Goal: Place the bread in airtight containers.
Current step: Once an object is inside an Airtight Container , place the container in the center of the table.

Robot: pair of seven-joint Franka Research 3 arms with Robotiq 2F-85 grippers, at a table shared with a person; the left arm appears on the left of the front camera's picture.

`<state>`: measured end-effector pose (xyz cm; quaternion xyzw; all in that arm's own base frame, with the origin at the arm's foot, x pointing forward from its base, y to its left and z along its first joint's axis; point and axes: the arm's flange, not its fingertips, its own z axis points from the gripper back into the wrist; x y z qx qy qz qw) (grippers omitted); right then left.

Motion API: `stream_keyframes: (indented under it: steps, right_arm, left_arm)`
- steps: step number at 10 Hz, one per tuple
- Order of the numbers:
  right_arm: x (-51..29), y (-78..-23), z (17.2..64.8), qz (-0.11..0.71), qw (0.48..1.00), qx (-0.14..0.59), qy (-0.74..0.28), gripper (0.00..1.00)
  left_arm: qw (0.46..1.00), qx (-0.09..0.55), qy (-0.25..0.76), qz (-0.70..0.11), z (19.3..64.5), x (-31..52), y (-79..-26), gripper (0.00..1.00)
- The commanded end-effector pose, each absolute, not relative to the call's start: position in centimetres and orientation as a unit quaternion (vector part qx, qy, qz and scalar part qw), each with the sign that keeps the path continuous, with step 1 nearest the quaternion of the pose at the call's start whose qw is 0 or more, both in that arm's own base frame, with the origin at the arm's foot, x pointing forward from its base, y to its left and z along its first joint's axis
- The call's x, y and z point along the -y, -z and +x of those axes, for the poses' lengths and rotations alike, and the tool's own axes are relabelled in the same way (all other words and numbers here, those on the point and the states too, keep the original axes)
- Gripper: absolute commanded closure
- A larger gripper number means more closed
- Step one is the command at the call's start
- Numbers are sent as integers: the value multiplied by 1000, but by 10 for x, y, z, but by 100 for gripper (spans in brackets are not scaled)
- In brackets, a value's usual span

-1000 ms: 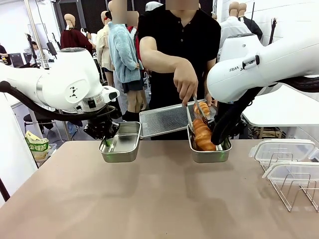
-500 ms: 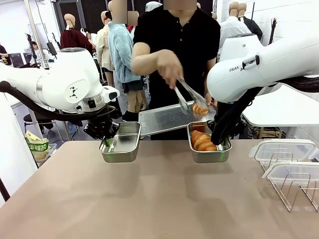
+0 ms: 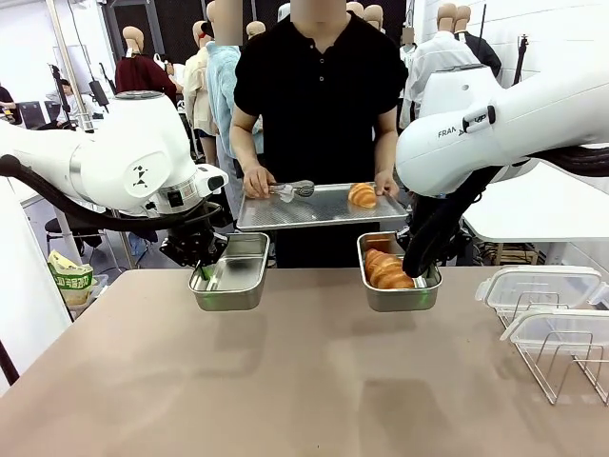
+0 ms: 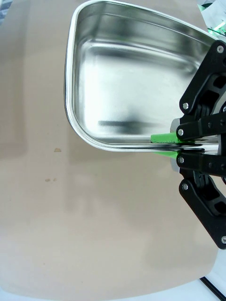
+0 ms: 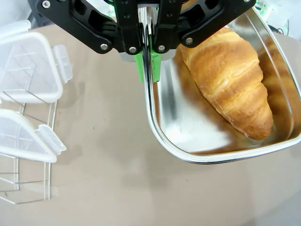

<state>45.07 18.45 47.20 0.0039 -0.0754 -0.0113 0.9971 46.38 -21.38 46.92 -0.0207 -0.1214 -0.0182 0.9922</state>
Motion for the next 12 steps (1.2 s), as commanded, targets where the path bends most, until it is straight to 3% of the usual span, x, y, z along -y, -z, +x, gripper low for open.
stream_keyframes:
  steps: [1, 12]
  right_arm:
    - [-183, -474, 451, 2, 997, 78, 10, 100]
    - [-183, -474, 451, 2, 997, 78, 10, 100]
  left_arm:
    - [992, 124, 16, -21, 463, 213, -472, 100]
    - [992, 124, 16, -21, 463, 213, -472, 100]
